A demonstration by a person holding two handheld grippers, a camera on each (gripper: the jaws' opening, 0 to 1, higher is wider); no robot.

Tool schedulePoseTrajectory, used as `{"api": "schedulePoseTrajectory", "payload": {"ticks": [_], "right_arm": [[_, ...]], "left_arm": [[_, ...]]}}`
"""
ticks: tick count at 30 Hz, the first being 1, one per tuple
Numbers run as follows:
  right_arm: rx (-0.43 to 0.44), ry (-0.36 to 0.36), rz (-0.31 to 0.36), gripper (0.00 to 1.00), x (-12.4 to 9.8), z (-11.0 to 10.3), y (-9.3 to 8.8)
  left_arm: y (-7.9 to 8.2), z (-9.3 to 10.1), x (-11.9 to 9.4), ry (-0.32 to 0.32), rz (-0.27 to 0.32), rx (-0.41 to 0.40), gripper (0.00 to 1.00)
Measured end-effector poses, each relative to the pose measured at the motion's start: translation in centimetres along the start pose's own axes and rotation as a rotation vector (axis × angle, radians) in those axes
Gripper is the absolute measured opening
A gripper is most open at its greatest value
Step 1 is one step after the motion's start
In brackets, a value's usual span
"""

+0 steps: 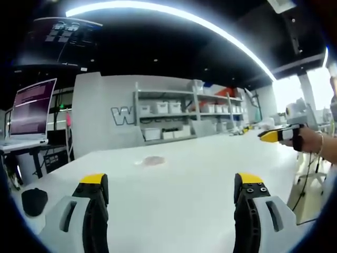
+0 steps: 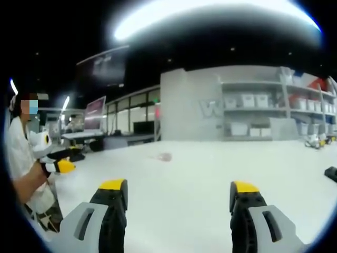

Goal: Open the resealable bag by pulling the two sides of the seal apart until the entire bag opening is separated and visibly accessible.

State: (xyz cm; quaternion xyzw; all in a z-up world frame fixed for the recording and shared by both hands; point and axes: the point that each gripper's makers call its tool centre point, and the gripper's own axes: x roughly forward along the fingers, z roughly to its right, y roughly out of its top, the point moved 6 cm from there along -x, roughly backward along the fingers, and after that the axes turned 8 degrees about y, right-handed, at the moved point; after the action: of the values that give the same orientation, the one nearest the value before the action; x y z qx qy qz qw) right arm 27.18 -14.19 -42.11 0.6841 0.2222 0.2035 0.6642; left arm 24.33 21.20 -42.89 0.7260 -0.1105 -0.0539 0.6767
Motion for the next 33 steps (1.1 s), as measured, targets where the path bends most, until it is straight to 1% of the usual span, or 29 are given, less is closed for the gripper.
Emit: {"api": "schedulePoseTrajectory", "payload": {"ticks": [6,12,21,33], "right_arm": [[-0.004,0.011,0.003,0.8,0.6,-0.2,0.4],[-0.007,0.019,-0.008,0.8,1.3,-0.2,0.4],[-0.004,0.024,-0.008,0.8,1.9,-0.2,0.7],[-0.013,0.022,-0.015,0.8,2.5,0.0,1.1]], "left_arm": [[-0.1,-0.2,0.0,0.003,-0.001,-0.001,0.97],[-0.3,-0.3,-0.1,0.004,-0.003,-0.005,0.97],[-0.3,-0.5,-0.1,0.007,-0.008,-0.002,0.97],[-0.3,-0.3,-0.3,0.003,-0.008,0.0,0.96]]}}
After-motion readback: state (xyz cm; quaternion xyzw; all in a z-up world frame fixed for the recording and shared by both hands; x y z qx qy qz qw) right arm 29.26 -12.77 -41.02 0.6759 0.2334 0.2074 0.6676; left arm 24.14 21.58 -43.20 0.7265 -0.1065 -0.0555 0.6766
